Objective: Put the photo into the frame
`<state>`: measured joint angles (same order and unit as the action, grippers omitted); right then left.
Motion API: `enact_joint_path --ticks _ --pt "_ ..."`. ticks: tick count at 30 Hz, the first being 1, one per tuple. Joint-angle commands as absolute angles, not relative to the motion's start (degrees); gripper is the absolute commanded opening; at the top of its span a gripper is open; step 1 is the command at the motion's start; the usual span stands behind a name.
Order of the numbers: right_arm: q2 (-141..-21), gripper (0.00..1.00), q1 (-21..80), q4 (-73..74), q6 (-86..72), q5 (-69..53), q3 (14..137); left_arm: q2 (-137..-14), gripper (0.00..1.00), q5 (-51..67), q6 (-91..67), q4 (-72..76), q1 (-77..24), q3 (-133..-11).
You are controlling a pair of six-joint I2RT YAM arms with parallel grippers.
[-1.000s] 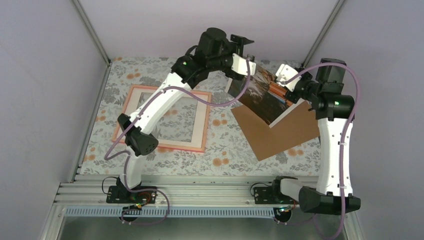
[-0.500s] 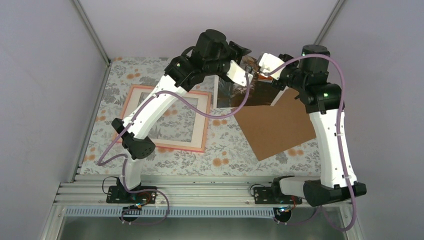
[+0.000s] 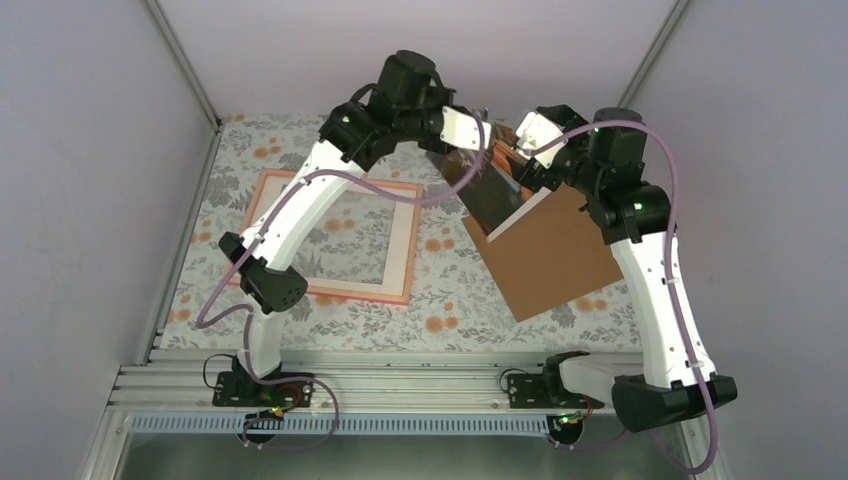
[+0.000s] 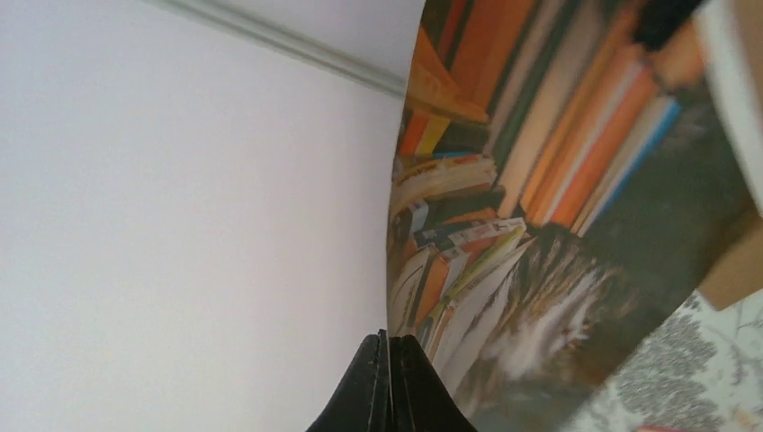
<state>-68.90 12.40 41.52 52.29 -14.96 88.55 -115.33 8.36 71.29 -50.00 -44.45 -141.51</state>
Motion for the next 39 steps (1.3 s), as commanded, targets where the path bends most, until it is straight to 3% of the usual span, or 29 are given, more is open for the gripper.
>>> enact_joint_path --ticks 1,5,9,18,22,29,39 --pt "-66.53 1.0 12.83 33.93 38.91 -17.78 86.71 -111.53 0.02 18.01 48.89 -50.14 -39.93 -141.89" --pt "-66.78 1.0 12.21 28.27 28.65 -20.06 86.75 -108.06 0.02 32.74 22.13 -45.45 -33.59 -138.21" --pt "-68.34 1.0 10.88 22.66 21.2 -22.65 91.11 -100.69 0.02 45.19 2.65 -33.08 -28.31 -120.98" --pt "-71.99 1.0 10.12 20.51 18.01 -24.38 96.76 -88.63 0.02 56.37 -27.96 -13.23 -15.16 -88.26" --pt "-73.08 1.0 10.15 22.22 18.31 -24.98 93.85 -83.53 0.02 54.37 -25.88 -17.35 -9.44 -73.9" --pt "-74.35 1.0 10.12 23.38 19.88 -28.92 85.26 -83.48 0.02 46.15 -15.42 -25.52 2.45 -59.01" --pt "-76.56 1.0 10.13 25.69 21.86 -31.27 79.2 -89.28 0.02 39.91 0.0 -28.5 11.91 -55.19"
